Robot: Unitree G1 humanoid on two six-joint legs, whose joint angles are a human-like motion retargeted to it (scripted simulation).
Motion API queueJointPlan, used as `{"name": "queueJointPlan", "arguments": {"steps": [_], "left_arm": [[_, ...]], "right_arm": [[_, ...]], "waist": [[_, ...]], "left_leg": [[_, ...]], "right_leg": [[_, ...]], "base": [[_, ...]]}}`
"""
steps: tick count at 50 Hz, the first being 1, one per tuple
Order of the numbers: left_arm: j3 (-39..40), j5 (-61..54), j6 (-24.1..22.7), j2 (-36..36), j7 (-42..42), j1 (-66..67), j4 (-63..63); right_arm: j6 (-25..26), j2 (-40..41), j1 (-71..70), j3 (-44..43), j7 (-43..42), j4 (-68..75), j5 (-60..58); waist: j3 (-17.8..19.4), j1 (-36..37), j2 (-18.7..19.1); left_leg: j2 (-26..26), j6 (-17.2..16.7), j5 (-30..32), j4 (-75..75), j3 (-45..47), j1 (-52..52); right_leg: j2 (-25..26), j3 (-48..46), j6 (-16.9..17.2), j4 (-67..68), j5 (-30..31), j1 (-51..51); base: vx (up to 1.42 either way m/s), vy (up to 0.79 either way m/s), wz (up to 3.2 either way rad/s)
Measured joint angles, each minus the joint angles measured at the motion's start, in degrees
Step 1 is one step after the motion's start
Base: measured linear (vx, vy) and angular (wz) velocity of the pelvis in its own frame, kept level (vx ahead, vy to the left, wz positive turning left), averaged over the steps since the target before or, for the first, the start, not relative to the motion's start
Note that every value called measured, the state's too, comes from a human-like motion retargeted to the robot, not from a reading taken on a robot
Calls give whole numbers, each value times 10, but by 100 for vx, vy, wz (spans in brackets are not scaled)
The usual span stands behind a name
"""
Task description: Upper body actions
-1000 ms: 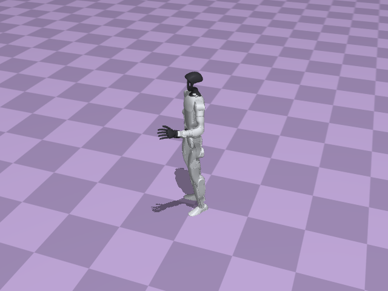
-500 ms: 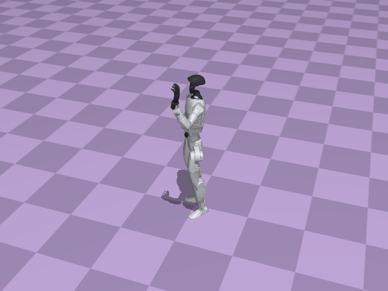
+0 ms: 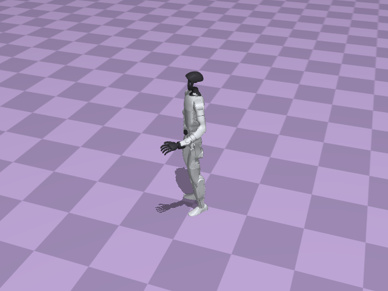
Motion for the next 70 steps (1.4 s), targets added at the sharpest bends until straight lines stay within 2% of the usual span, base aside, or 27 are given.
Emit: {"name": "queueJointPlan", "arguments": {"steps": [5,11,15,18,22,25,28,31,33,35,38,40,42,50,55,58,61,63,67,70], "left_arm": [[56,8,9,1,60,23,-73],[123,-64,48,-9,136,16,-192],[155,-130,23,-1,155,4,-264],[189,-134,21,9,202,-3,-313],[295,-66,61,17,262,-28,-345],[378,-87,97,10,273,-70,-300],[416,-228,73,22,228,-119,-175],[427,-361,47,49,80,-144,-63],[430,-427,58,54,11,-145,-45],[433,-430,49,49,12,-142,-63],[429,-343,29,44,113,-128,-108],[417,-283,38,40,190,-123,-142],[398,-240,41,39,219,-118,-181],[311,-171,21,60,189,-126,-340],[242,-153,-19,78,176,-177,-416],[165,-162,-24,95,91,-227,-421],[89,-164,-13,102,-21,-272,-394],[54,-171,-4,103,-68,-291,-374],[32,-195,-9,97,-70,-295,-367],[55,-185,-16,97,-35,-280,-381]], "right_arm": [[-4,-1,2,10,-3,2,3],[-3,0,3,-1,1,8,25],[-5,-2,6,3,2,10,23],[-5,0,5,7,3,10,19],[-6,2,1,13,4,6,8],[-9,2,2,18,2,2,-5],[-9,-1,4,21,-1,6,-10],[-8,-2,3,19,2,12,-5],[-7,-3,1,14,7,12,0],[-6,-3,1,10,7,10,6],[-9,-4,0,12,1,14,19],[-10,-3,1,12,-1,17,21],[-9,-2,1,9,1,17,19],[-12,0,-1,21,-1,11,7],[-15,0,0,26,-2,9,5],[-15,-1,1,23,-2,14,12],[-14,0,1,17,0,18,21],[-13,1,0,14,3,19,22],[-16,4,-2,14,6,12,9],[-19,5,-2,16,3,8,-2]], "waist": [[-1,5,-2],[-2,15,-8],[-7,15,-7],[-7,13,-7],[-3,11,-8],[-5,13,-7],[-13,17,-4],[-16,18,-2],[-13,18,-1],[-11,16,0],[-9,15,0],[-8,18,-2],[-6,20,-3],[-8,4,-3],[-11,-2,-2],[-16,6,-2],[-19,8,-3],[-19,5,-3],[-19,-6,-2],[-18,-6,-3]], "left_leg": [[4,-1,0,-1,6,-3],[5,-1,2,2,-1,-8],[5,-1,3,1,-7,-11],[4,-1,4,2,-11,-12],[3,-1,4,3,-14,-11],[3,-1,4,3,-13,-12],[2,-1,4,2,-11,-14],[2,-2,4,3,-10,-14],[2,-1,3,2,-10,-13],[3,-1,3,1,-8,-11],[2,-1,2,2,-4,-10],[2,-1,2,2,-2,-9],[2,-2,1,1,0,-8],[4,-1,0,0,2,-6],[6,-1,-1,-1,7,-4],[8,-2,-2,0,13,-3],[8,-2,-3,1,14,-2],[9,-1,-3,1,12,-1],[9,-1,-3,0,9,3],[10,-2,-4,-1,16,6]], "right_leg": [[1,5,2,2,0,-5],[1,2,2,2,-2,-4],[1,-3,3,2,-3,-4],[1,-8,3,0,-3,-3],[0,-11,2,-1,-2,0],[0,-10,1,-1,-2,-1],[1,-8,1,-2,-3,-3],[1,-7,1,-2,-5,-2],[1,-6,1,-1,-5,-1],[2,-4,1,0,-5,-1],[2,-1,1,-1,-5,-1],[1,1,2,-1,-6,0],[1,3,2,-1,-6,1],[2,4,2,1,-5,-2],[4,7,2,2,-4,-3],[6,12,2,1,-6,-2],[7,12,2,1,-7,1],[6,9,3,2,-7,2],[5,5,3,2,-5,2],[7,9,2,2,-4,1]], "base": [[0,0,0],[0,0,0],[0,0,0],[0,0,0],[0,0,0],[0,0,0],[-1,2,-2],[0,0,0],[0,0,0],[0,0,0],[0,0,0],[0,0,0],[0,0,0],[0,0,0],[0,0,0],[1,2,-12],[0,0,0],[0,0,0],[0,0,0],[1,-2,-16]]}}
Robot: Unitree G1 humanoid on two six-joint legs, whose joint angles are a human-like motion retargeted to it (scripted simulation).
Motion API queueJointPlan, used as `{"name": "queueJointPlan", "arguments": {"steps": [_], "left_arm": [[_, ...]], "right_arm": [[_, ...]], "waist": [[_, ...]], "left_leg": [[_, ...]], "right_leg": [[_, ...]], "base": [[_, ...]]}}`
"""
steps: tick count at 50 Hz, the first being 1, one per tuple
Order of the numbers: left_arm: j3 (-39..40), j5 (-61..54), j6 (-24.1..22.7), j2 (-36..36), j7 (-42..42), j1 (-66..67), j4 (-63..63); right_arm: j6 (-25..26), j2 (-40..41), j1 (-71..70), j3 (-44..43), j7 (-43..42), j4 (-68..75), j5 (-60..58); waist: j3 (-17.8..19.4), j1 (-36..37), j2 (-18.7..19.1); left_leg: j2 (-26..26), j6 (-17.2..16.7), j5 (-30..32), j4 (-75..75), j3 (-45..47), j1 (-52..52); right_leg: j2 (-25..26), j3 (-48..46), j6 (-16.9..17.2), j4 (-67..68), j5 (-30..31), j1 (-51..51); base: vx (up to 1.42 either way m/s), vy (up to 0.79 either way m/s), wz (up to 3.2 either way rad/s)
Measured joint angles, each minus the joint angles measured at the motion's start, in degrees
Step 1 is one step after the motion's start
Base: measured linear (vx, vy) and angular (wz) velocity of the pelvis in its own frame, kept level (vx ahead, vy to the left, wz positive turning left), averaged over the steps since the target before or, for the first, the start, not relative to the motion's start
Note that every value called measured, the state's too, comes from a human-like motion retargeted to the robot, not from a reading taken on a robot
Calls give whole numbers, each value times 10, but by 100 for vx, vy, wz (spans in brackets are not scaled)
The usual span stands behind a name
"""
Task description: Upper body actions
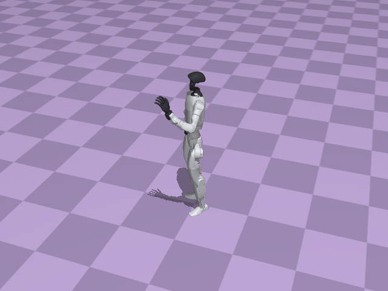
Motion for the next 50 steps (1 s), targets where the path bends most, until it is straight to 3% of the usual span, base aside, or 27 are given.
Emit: {"name": "queueJointPlan", "arguments": {"steps": [7,17,25,29,35,38,42,44,48,50], "left_arm": [[81,62,22,5,89,50,-71],[181,68,83,-21,119,75,-141],[154,52,112,-35,36,-35,104],[150,-26,104,-40,-42,-39,100],[173,67,108,-33,53,-15,55],[162,57,108,-39,36,-6,50],[158,44,84,-47,37,23,33],[160,54,44,-49,63,51,21],[164,128,-71,-58,193,137,3],[164,184,-94,-72,280,188,2]], "right_arm": [[0,0,3,-9,-5,5,14],[-3,-1,0,-5,7,11,24],[-6,2,0,5,12,8,2],[-11,2,1,7,6,-7,-23],[-15,1,1,16,-4,-2,-22],[-13,1,4,3,-1,0,-2],[-14,-2,3,-3,-2,1,14],[-14,-3,-1,-4,0,2,16],[-13,-3,-6,-2,-2,0,15],[-13,-3,-7,0,-4,-2,10]], "waist": [[-1,15,-3],[-3,13,-3],[-9,5,0],[-5,-7,6],[1,9,0],[3,16,-3],[11,20,-2],[15,20,-1],[24,15,-2],[26,12,-3]], "left_leg": [[4,-2,-3,-2,17,5],[7,-2,-1,-1,4,0],[8,0,4,5,-23,-8],[12,0,6,5,-32,-8],[8,0,2,4,-5,-2],[6,0,3,4,-4,0],[7,0,3,3,-1,1],[8,0,3,4,0,2],[7,0,3,3,2,3],[7,0,3,2,3,2]], "right_leg": [[6,19,-1,2,-3,-1],[1,14,4,6,-4,-3],[-9,-12,14,8,-5,7],[-14,-22,21,13,-2,6],[-5,0,10,6,-5,8],[-3,2,8,5,-6,11],[-3,6,8,6,-5,11],[-2,8,7,6,-5,10],[0,10,4,4,-2,8],[1,11,3,3,-1,6]], "base": [[1,-2,-16],[0,0,8],[-2,3,29],[-1,0,17],[-2,0,-35],[0,0,0],[0,0,0],[0,0,0],[0,0,0],[0,0,0]]}}
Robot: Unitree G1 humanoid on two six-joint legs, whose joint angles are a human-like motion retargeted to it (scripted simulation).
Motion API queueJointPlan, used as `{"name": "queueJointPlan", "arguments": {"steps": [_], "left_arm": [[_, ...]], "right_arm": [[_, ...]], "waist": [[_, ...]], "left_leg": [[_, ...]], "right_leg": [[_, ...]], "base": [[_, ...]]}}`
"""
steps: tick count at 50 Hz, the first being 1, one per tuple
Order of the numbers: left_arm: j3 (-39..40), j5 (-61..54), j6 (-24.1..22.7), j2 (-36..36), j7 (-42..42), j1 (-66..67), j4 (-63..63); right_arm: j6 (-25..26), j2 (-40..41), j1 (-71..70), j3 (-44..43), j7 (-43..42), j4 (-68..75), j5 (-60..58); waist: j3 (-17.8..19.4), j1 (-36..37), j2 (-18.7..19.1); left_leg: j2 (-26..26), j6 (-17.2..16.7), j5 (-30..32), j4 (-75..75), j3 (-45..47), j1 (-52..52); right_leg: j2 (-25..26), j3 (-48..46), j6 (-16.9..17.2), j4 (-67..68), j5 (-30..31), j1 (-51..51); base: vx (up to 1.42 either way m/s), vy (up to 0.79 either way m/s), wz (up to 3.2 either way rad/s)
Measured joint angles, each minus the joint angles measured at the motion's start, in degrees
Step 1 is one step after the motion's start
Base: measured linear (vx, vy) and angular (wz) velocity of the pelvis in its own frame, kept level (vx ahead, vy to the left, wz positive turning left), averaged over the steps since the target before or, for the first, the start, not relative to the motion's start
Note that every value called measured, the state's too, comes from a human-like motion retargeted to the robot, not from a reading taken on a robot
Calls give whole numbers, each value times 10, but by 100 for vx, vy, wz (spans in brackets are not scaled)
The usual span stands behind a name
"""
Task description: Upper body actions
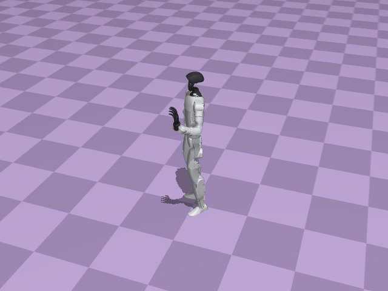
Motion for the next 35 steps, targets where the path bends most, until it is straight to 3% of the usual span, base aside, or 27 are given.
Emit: {"name": "queueJointPlan", "arguments": {"steps": [4,8,12,15,22,24,26,30,32,35], "left_arm": [[4,61,15,-61,57,104,42],[2,20,18,-120,-15,181,142],[-9,-38,20,-133,-93,210,279],[-16,-60,62,-130,-220,211,362],[-36,-14,274,-115,-630,183,480],[-45,-4,294,-113,-688,172,517],[-57,-25,283,-112,-681,158,576],[-82,-104,258,-126,-576,111,767],[-72,-114,268,-143,-552,82,878],[-54,-116,297,-163,-586,43,1029]], "right_arm": [[0,1,-1,9,-5,-5,-11],[0,-1,-1,12,-9,-6,-11],[-5,-3,2,8,-12,-7,5],[-12,-4,4,1,-9,-7,19],[-21,-6,8,-7,-11,-6,58],[-21,-5,9,-6,-13,-5,63],[-22,-4,10,-4,-15,-4,65],[-35,-1,13,4,-23,-2,66],[-44,2,14,7,-26,-1,66],[-48,5,11,13,-28,-1,57]], "waist": [[3,-6,1],[8,-6,4],[18,0,3],[26,5,-1],[42,5,-4],[44,4,-6],[44,0,-8],[39,-8,-10],[36,-11,-12],[36,-15,-13]], "left_leg": [[1,-1,0,-2,6,0],[4,-2,-1,-2,14,0],[5,-2,-1,-1,17,3],[5,-1,1,0,14,3],[1,1,5,4,-3,-1],[-1,1,6,5,-9,-2],[-4,2,7,5,-17,-4],[-10,4,9,6,-31,-8],[-13,5,9,6,-37,-9],[-16,6,9,6,-40,-8]], "right_leg": [[2,5,-2,0,3,-6],[3,10,-1,1,4,-9],[2,12,0,1,3,-5],[1,11,1,1,2,0],[-2,-3,2,-2,-1,12],[-3,-8,2,-3,-1,15],[-4,-15,1,-4,-1,16],[-6,-30,-1,-7,0,17],[-6,-35,-2,-10,1,19],[-6,-39,-3,-11,2,20]], "base": [[0,0,0],[0,0,-9],[0,0,0],[0,0,0],[-2,-1,17],[-1,0,29],[1,1,35],[2,2,35],[0,2,24],[0,0,0]]}}
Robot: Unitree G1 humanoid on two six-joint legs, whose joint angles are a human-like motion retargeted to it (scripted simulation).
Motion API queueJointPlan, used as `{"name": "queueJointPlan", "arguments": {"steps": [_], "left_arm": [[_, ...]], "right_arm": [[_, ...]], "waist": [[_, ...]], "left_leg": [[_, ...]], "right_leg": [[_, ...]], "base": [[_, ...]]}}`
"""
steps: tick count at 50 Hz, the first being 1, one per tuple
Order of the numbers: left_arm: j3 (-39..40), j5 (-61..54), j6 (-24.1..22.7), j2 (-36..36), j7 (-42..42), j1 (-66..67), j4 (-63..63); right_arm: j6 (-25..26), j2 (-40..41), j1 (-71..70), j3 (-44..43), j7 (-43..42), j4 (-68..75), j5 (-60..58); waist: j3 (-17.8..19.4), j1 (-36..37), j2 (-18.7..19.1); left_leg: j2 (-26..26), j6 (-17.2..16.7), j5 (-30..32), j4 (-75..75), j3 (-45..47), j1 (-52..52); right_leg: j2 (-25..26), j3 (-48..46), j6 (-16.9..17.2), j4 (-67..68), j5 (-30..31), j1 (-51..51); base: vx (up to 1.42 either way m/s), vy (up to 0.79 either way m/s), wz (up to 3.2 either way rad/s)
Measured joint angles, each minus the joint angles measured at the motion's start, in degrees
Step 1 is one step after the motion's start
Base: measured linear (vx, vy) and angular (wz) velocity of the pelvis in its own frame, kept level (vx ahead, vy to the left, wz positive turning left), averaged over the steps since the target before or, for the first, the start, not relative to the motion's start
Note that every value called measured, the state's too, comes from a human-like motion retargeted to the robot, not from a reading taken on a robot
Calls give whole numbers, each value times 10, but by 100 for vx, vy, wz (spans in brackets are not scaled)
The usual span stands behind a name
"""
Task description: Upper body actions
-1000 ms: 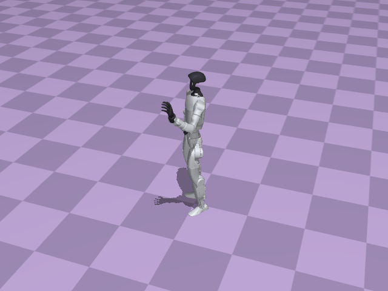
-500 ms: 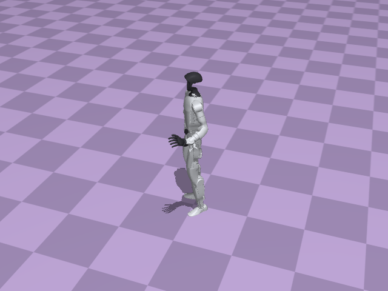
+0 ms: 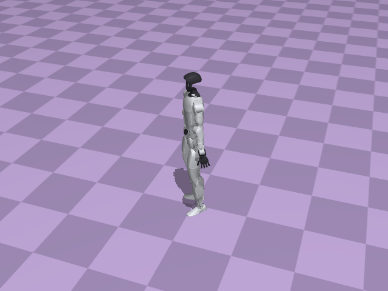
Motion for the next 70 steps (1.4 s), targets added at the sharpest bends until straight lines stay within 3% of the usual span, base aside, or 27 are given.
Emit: {"name": "queueJointPlan", "arguments": {"steps": [3,5,7,11,13,19,27,38,44,45,48,51,53,57,63,66,70], "left_arm": [[-25,-65,15,-23,-104,5,40],[-40,-97,11,-42,-146,21,40],[-24,-110,20,-55,-83,33,29],[7,-132,-45,-54,15,40,3],[-8,-129,-59,-38,-6,38,3],[-34,-45,-7,-8,-137,21,-9],[-35,-79,-30,-27,-93,13,-37],[-31,-86,-33,-52,-147,-2,-45],[-72,-73,-31,-46,-142,-41,-50],[-83,-68,-31,-45,-140,-48,-51],[-110,-57,-36,-46,-139,-59,-61],[-117,-59,-46,-50,-138,-63,-72],[-117,-67,-54,-54,-135,-63,-75],[-116,-84,-67,-57,-134,-87,-64],[-150,-68,-75,-14,-145,-158,-67],[-170,-56,-84,18,-136,-212,-89],[-165,-33,-83,52,-131,-312,-132]], "right_arm": [[2,2,-6,4,4,-5,-20],[3,2,-6,5,9,-11,-35],[5,1,-5,5,13,-15,-44],[13,-1,-1,4,8,-11,-28],[13,-2,1,2,6,-6,-13],[18,-5,3,-13,24,-3,1],[25,-8,-1,-8,28,-16,-19],[15,-26,-9,-41,41,-44,9],[20,-41,-17,-103,61,-31,106],[21,-44,-15,-114,63,-28,121],[26,-54,-12,-130,58,-16,145],[32,-64,-27,-123,41,-3,137],[37,-70,-43,-110,30,1,118],[37,-76,-90,-88,17,-11,79],[-20,-65,-158,-26,-9,-41,109],[-28,-62,-213,-7,-29,-53,87],[-23,-79,-289,4,-24,-99,15]], "waist": [[1,-24,1],[-2,-55,-10],[-5,-63,-8],[-3,-30,-3],[0,5,-6],[-2,15,-2],[-2,2,5],[2,4,31],[23,-16,37],[26,-15,37],[36,11,23],[49,21,26],[56,12,35],[82,-28,43],[124,16,14],[172,21,-1],[269,33,-3]], "left_leg": [[-4,2,-4,-1,-15,3],[7,-22,-10,24,-41,-12],[8,-21,-13,32,-45,-21],[8,-12,-9,17,-11,-9],[11,-9,-2,12,21,-5],[9,-6,-2,3,21,0],[12,-8,-2,5,23,-4],[20,-31,0,30,47,-35],[11,-66,10,100,-50,-98],[6,-67,6,112,-75,-106],[27,-36,-16,134,-3,-113],[56,-32,-3,111,82,-99],[62,-42,2,89,97,-93],[69,-29,-7,95,101,-122],[95,-17,-23,124,167,-183],[108,-7,-45,186,161,-234],[138,4,-76,288,130,-294]], "right_leg": [[-1,-16,2,0,-1,2],[-21,-41,8,1,-2,5],[-20,-47,9,2,-3,2],[-7,-12,3,2,-2,-3],[-5,20,0,3,1,-5],[-1,21,0,4,0,-7],[2,21,-4,5,4,-15],[-13,53,-5,18,9,-56],[-33,10,-2,8,13,-62],[-37,1,-1,7,14,-63],[-54,4,2,9,21,-73],[-49,16,2,13,26,-87],[-41,21,4,15,30,-96],[-43,25,12,21,45,-127],[-40,49,-17,99,8,-240],[-56,17,-22,128,11,-273],[-69,-11,-35,191,8,-307]], "base": [[0,-1,41],[2,-1,96],[1,0,25],[2,0,-72],[0,0,-130],[-1,0,-5],[-1,-1,-3],[-14,-2,-20],[-26,-8,79],[-18,-10,77],[-10,-7,4],[-4,2,-44],[-2,4,-29],[-2,6,-12],[-22,-7,-102],[-14,-17,2],[-17,-30,39]]}}
